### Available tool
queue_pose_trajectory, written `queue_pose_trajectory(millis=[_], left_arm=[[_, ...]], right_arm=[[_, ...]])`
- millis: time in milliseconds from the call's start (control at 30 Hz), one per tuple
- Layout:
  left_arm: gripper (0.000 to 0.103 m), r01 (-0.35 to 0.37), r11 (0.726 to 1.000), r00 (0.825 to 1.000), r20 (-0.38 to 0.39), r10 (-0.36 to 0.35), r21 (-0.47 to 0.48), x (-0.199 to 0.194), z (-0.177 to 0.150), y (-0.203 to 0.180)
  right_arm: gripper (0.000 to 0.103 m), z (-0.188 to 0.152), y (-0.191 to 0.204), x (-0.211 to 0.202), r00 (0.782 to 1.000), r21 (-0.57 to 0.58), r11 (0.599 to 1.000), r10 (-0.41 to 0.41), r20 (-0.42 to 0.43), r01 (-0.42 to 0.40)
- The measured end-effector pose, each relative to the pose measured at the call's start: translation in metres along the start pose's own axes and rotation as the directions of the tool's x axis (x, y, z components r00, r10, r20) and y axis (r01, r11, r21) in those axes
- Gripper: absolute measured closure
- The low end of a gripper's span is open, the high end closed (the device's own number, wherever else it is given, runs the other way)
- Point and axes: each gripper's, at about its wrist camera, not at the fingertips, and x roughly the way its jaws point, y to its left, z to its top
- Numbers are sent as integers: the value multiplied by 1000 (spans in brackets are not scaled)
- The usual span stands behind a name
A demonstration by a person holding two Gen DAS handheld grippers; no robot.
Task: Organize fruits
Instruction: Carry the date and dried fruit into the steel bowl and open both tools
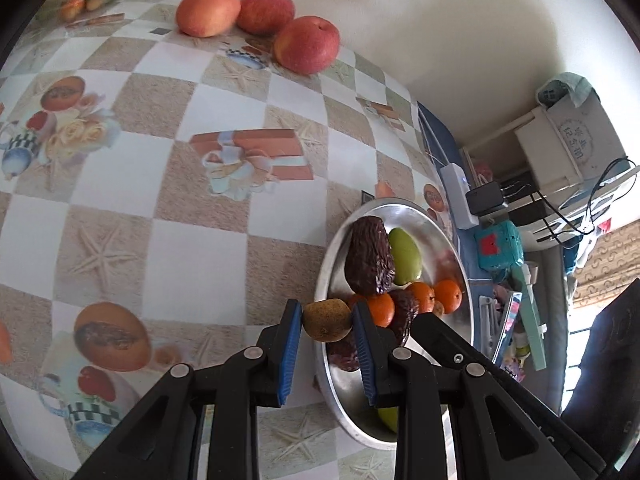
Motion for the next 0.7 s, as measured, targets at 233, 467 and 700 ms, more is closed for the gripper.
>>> queue_pose_trajectory(millis=[233, 467, 700], left_arm=[[73, 14, 1000, 1000, -17, -14, 5, 5, 1, -5], [51, 5, 999, 1000, -14, -5, -33, -2, 1, 5], [12, -116, 991, 992, 36, 119, -61, -26, -3, 27]], right_arm=[[68, 1, -10, -1, 1000, 33, 999, -6, -4, 6], [68, -1, -9, 2, 1000, 30, 1000, -7, -17, 7], [68, -7, -5, 4, 999, -1, 1000, -24, -28, 24]])
